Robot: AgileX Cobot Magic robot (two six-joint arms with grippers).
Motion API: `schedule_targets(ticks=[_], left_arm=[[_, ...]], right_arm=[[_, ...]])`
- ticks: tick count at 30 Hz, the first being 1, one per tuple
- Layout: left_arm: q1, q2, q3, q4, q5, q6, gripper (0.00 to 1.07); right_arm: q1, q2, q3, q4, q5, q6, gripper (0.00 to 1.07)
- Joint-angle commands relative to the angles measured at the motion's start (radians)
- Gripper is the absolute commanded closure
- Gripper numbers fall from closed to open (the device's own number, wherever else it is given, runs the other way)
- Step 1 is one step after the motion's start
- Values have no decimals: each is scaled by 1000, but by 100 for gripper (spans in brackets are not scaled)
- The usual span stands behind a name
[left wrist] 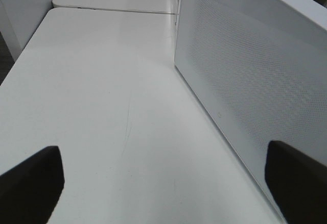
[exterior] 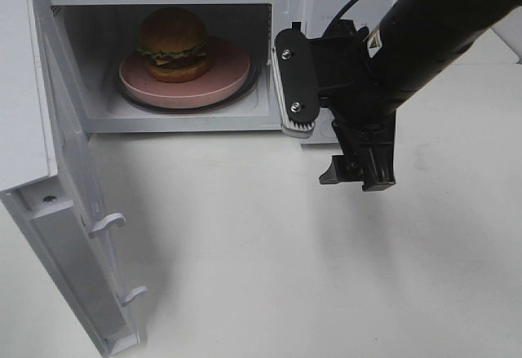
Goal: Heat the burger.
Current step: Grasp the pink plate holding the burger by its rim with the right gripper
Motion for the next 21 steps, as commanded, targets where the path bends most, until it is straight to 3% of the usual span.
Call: schedule_targets(ticks=[1, 10, 21], left_arm=[[1, -21, 1, -4, -9, 1, 7], [1, -21, 1, -4, -9, 1, 7], [1, -21, 1, -4, -9, 1, 7]], right_arm=[[-1, 50, -53, -7, -6, 10, 14], [53, 158, -180, -149, -45, 86, 15], [97, 282, -307, -218, -94, 97, 19]])
